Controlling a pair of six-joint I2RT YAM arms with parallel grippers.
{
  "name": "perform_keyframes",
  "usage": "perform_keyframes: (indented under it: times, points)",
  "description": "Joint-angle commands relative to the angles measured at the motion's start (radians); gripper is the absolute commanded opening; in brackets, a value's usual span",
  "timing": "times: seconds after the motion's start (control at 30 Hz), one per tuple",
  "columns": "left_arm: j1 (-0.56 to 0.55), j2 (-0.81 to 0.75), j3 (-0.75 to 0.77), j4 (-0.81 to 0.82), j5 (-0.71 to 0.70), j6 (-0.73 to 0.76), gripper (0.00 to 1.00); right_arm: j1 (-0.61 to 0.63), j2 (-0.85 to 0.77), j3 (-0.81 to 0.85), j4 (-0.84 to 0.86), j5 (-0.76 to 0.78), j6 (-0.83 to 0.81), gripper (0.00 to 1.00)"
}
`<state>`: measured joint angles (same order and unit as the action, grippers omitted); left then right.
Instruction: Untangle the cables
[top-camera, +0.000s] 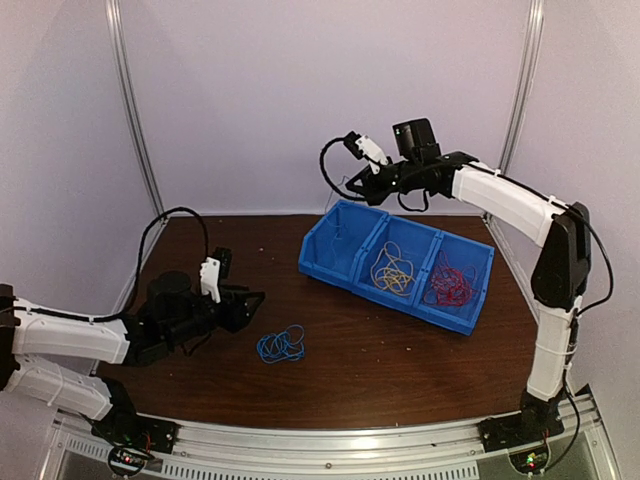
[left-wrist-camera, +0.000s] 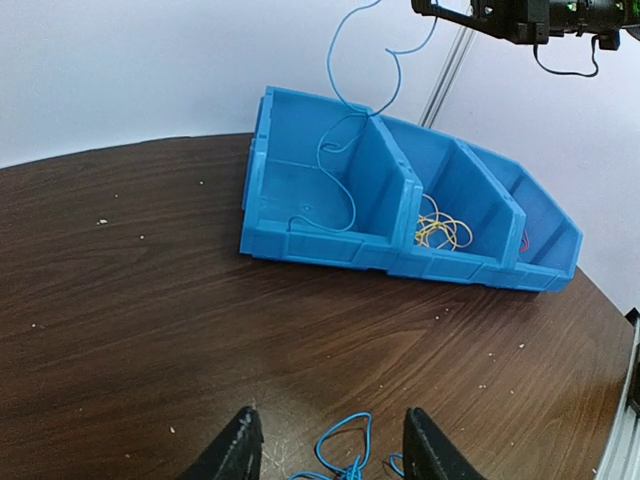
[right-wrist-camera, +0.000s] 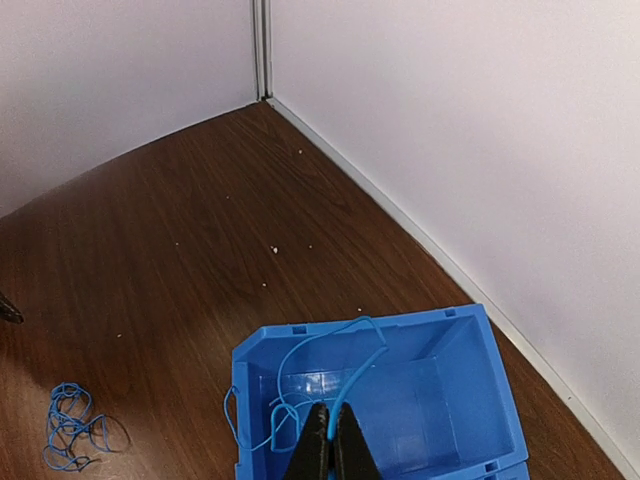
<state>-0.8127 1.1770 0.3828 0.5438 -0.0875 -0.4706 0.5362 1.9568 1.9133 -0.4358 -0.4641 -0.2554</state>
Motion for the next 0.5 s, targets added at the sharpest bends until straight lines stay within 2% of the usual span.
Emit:
perform_keyframes:
  times: [0.0,0.3,0.47]
  points:
    - [-0.003,-0.025,-0.021,0.008,-0.027,-0.004,0.49,-0.022,0.031,0.029,0.021,0.072,0.029,0.0]
    - [-0.003,-0.032,-0.033,0.005,-0.04,-0.006,0.49,-0.048,0.086,0.047,0.025,0.15,0.026,0.0]
    - [-0.003,-0.039,-0.042,0.004,-0.045,-0.009,0.49,-0.055,0.085,0.057,0.061,0.27,0.012,0.0]
